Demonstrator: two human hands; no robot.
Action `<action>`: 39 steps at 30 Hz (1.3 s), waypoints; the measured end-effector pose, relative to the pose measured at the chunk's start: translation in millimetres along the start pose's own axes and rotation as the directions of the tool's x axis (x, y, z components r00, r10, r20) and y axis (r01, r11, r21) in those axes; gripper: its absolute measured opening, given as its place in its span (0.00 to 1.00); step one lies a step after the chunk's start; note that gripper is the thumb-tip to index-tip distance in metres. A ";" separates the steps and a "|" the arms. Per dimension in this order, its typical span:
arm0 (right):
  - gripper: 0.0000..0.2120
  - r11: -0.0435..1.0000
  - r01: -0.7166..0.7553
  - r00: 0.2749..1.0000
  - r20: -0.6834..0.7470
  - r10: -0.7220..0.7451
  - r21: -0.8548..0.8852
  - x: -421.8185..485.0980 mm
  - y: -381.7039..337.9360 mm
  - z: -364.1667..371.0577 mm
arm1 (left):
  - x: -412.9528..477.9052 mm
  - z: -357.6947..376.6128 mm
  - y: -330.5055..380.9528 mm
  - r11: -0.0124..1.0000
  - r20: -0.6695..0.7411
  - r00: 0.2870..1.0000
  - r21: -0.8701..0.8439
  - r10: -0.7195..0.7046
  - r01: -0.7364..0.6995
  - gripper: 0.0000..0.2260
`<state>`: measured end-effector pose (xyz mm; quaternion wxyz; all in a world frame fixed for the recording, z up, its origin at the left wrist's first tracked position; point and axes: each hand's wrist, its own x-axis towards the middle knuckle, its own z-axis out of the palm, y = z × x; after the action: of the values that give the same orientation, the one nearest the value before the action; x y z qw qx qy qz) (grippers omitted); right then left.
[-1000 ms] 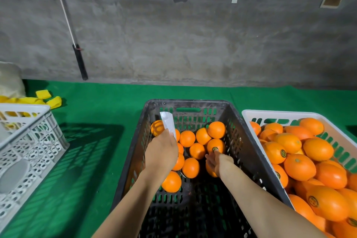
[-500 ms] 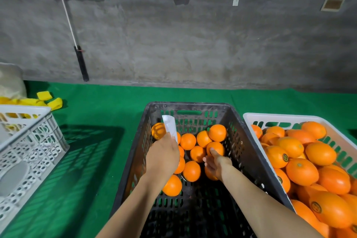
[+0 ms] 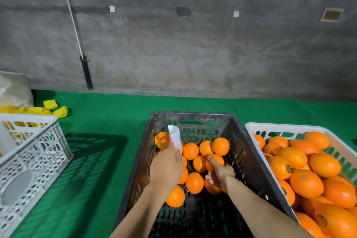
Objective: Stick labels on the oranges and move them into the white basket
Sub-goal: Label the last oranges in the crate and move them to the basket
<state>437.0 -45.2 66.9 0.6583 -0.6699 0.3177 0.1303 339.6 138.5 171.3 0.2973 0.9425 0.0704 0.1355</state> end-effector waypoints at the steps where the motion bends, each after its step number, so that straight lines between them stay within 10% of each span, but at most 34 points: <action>1: 0.34 1.000 0.005 1.000 -0.015 -0.005 0.008 -2.1 -0.1 0.0 | -0.4 -1.2 0.1 1.000 0.000 1.000 -0.015 0.000 0.000 0.15; 6: 0.28 0.976 0.031 1.000 -0.002 -0.031 0.217 -38.5 -23.9 7.5 | 4.9 -5.2 -0.2 0.939 0.023 0.983 -0.292 -0.180 0.179 0.15; 12: 0.35 0.829 0.003 0.968 0.205 -0.141 0.559 -108.0 -63.6 -13.8 | 7.5 -6.2 0.2 0.584 0.192 0.910 -0.714 -0.369 0.387 0.13; 18: 0.49 0.485 0.103 0.969 0.021 -0.244 0.869 -121.7 -69.8 -70.8 | -1.8 -8.4 9.9 0.471 0.297 0.890 -0.766 -0.345 0.438 0.18; 23: 0.41 0.301 0.171 0.960 -0.090 -0.266 0.938 -127.8 -72.9 -80.8 | -8.3 -9.3 14.9 0.506 0.362 0.887 -0.730 -0.286 0.460 0.18; 29: 0.24 0.422 0.346 0.937 -0.288 -0.196 0.838 -131.9 -73.2 -72.0 | -6.4 -8.5 13.4 0.509 0.360 0.885 -0.725 -0.295 0.464 0.17; 33: 0.05 0.722 0.579 0.815 -0.295 -0.499 0.378 -138.0 -60.7 -51.5 | -4.6 -9.0 14.8 0.478 0.394 0.869 -0.727 -0.299 0.494 0.15; 36: 0.07 0.572 0.809 0.587 0.118 -0.801 -0.137 -141.9 -42.7 -35.1 | -5.0 -11.0 15.6 0.437 0.416 0.858 -0.740 -0.301 0.511 0.13; 39: 0.05 0.310 0.895 0.434 0.465 -0.771 -0.322 -143.4 -32.6 -20.4 | -7.4 -14.5 13.9 0.424 0.415 0.871 -0.761 -0.264 0.491 0.12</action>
<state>341.9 -30.7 180.0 0.4473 -0.8677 -0.2034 -0.0751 329.0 133.4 189.2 0.7462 0.6427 0.1710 -0.0294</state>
